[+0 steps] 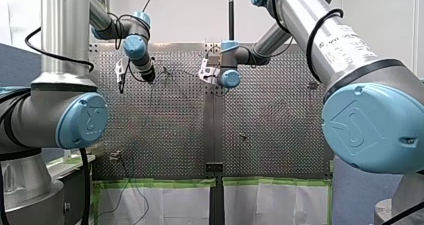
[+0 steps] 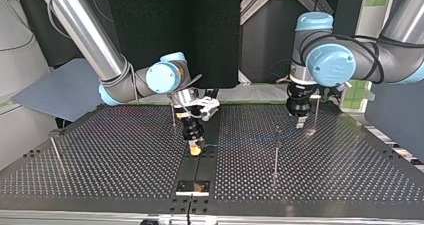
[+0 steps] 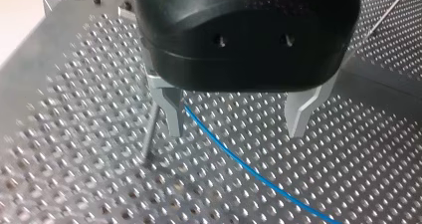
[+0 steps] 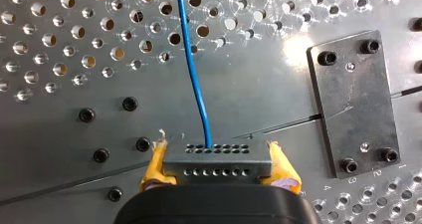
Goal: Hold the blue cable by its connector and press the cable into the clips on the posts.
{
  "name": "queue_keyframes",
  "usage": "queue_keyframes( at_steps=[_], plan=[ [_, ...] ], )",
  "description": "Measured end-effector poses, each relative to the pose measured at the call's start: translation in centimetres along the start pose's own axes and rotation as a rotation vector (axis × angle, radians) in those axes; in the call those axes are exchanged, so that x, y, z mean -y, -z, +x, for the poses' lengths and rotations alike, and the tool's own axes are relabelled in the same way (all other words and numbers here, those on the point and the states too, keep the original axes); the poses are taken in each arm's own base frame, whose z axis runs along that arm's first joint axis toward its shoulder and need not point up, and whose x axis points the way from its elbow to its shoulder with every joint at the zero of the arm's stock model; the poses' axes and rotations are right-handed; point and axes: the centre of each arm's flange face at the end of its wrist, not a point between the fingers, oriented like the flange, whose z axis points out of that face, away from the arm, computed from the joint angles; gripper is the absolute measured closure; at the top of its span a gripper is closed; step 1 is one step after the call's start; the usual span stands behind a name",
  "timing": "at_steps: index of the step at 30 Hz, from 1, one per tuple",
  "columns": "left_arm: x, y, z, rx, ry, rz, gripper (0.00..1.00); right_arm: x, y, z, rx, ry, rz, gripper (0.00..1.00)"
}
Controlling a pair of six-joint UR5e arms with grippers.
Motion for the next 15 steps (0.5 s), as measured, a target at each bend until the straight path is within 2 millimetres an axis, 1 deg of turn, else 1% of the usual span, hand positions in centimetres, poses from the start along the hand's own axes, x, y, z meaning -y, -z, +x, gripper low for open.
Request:
queue_keyframes(
  at_steps=[6,15],
  plan=[
    [1.0,2.0,-1.6,0.036,-0.019,0.061,0.0,0.0,0.0,0.0,0.001,-0.002,0.001,1.0],
    [2.8,3.0,-1.6,0.04,-0.045,0.15,0.0,0.1,0.1,-0.1,0.004,-0.003,0.001,1.0]
  ],
)
